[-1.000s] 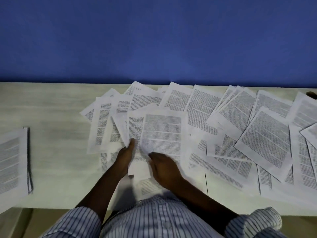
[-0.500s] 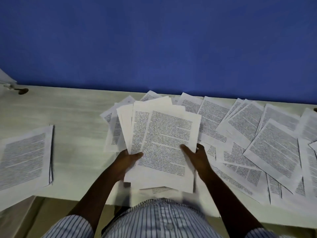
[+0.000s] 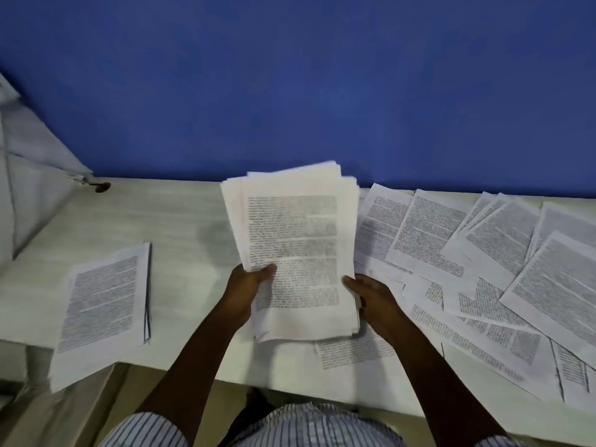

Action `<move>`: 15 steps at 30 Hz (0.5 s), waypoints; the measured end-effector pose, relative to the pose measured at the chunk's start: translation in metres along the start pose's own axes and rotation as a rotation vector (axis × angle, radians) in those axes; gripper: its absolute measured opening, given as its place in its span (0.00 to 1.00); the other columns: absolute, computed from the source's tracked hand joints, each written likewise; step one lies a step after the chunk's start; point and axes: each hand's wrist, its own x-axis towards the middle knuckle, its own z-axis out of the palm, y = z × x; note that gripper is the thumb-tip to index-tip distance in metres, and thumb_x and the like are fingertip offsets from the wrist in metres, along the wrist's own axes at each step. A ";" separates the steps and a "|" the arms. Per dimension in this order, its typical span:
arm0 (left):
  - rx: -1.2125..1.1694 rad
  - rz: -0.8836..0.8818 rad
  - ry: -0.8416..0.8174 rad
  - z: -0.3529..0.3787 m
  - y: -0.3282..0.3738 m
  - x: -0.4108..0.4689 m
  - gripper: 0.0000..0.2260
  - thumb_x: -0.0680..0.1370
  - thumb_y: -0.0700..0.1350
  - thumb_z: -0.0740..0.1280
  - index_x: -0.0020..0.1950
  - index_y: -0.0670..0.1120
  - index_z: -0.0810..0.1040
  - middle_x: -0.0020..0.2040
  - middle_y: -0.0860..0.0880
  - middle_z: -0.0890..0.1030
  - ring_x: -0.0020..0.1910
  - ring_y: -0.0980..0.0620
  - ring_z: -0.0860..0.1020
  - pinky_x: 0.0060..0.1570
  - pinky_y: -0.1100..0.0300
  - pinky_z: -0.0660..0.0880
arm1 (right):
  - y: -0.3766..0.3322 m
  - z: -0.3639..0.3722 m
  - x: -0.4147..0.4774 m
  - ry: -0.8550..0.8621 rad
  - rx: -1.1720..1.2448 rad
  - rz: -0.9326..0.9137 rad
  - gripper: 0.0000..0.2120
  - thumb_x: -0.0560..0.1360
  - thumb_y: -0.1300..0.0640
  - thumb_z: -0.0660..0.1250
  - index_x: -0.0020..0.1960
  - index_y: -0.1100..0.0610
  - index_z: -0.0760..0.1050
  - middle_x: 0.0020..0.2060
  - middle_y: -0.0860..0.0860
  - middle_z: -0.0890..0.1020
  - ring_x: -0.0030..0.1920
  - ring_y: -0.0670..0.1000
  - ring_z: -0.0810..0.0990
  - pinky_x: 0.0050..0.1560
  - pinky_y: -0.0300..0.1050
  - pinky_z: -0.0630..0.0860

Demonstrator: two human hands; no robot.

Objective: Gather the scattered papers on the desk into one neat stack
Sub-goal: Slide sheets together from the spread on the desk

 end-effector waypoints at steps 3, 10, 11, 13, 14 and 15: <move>-0.150 0.078 -0.022 -0.011 0.020 0.003 0.17 0.76 0.35 0.71 0.65 0.43 0.79 0.61 0.43 0.82 0.61 0.41 0.80 0.64 0.44 0.74 | 0.007 0.021 -0.001 0.000 0.338 0.043 0.17 0.76 0.54 0.69 0.62 0.59 0.79 0.55 0.58 0.84 0.52 0.56 0.85 0.49 0.57 0.82; -0.278 0.294 -0.197 -0.024 0.070 0.001 0.21 0.74 0.38 0.72 0.66 0.50 0.77 0.65 0.46 0.80 0.64 0.44 0.78 0.63 0.45 0.75 | -0.020 0.091 0.009 -0.036 0.613 -0.127 0.31 0.69 0.41 0.72 0.69 0.50 0.74 0.63 0.57 0.81 0.65 0.60 0.77 0.69 0.62 0.70; -0.264 0.321 -0.181 -0.028 0.075 0.004 0.22 0.73 0.39 0.73 0.66 0.52 0.77 0.65 0.47 0.80 0.64 0.45 0.79 0.62 0.44 0.75 | -0.025 0.099 0.012 -0.030 0.609 -0.153 0.32 0.69 0.40 0.73 0.70 0.50 0.73 0.64 0.57 0.80 0.66 0.60 0.76 0.69 0.63 0.69; -0.241 0.346 -0.130 -0.045 0.084 0.009 0.24 0.72 0.41 0.76 0.66 0.52 0.77 0.64 0.49 0.81 0.63 0.47 0.79 0.63 0.43 0.75 | -0.031 0.122 0.015 -0.061 0.595 -0.183 0.32 0.71 0.42 0.72 0.72 0.50 0.71 0.65 0.56 0.79 0.67 0.60 0.76 0.69 0.63 0.70; -0.224 0.340 -0.111 -0.050 0.088 0.010 0.24 0.71 0.41 0.76 0.66 0.51 0.77 0.63 0.49 0.81 0.62 0.47 0.80 0.63 0.43 0.75 | -0.032 0.130 0.018 -0.076 0.597 -0.185 0.31 0.72 0.43 0.72 0.72 0.51 0.71 0.65 0.56 0.79 0.66 0.59 0.76 0.69 0.63 0.70; -0.221 0.341 -0.104 -0.060 0.091 0.012 0.26 0.70 0.42 0.77 0.67 0.49 0.76 0.63 0.49 0.82 0.62 0.47 0.80 0.63 0.44 0.76 | -0.031 0.141 0.019 -0.076 0.595 -0.185 0.30 0.72 0.45 0.72 0.71 0.52 0.71 0.64 0.55 0.80 0.66 0.59 0.77 0.68 0.62 0.71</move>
